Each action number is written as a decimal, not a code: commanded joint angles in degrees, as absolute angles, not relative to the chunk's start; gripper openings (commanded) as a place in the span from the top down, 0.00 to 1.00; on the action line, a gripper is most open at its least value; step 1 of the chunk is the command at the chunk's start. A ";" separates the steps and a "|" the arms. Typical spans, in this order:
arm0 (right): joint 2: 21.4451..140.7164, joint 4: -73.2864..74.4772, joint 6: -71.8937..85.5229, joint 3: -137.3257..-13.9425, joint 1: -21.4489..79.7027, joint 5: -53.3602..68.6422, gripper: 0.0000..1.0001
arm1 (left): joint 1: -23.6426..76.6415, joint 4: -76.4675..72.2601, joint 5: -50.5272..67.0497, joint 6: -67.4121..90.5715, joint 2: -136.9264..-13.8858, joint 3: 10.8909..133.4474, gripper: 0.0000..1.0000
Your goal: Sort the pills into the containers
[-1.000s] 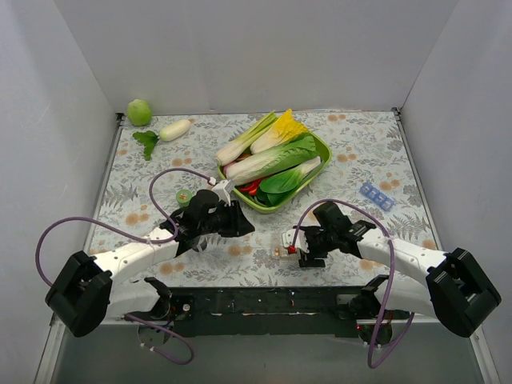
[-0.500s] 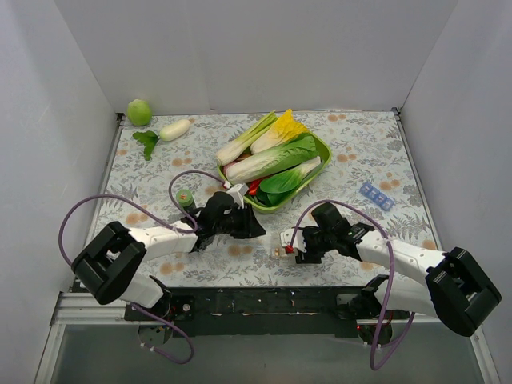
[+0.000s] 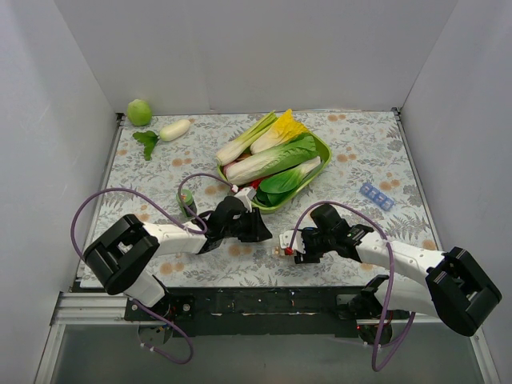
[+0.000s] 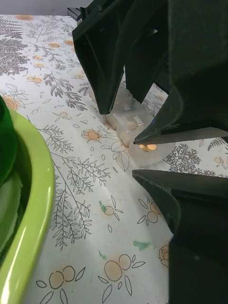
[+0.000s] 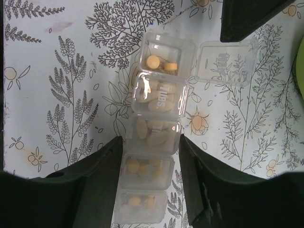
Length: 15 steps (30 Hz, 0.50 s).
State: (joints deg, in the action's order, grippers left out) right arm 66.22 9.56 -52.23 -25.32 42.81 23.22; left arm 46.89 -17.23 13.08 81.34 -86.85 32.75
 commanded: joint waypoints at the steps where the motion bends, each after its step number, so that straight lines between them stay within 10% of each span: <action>1: 67.06 10.46 -53.17 -23.91 43.50 22.50 0.43 | 47.46 -18.55 7.13 82.61 -85.61 34.19 0.73; 15: 68.03 10.63 -53.44 -23.99 43.95 22.32 0.45 | 47.55 -18.02 2.37 84.90 -84.11 33.22 0.72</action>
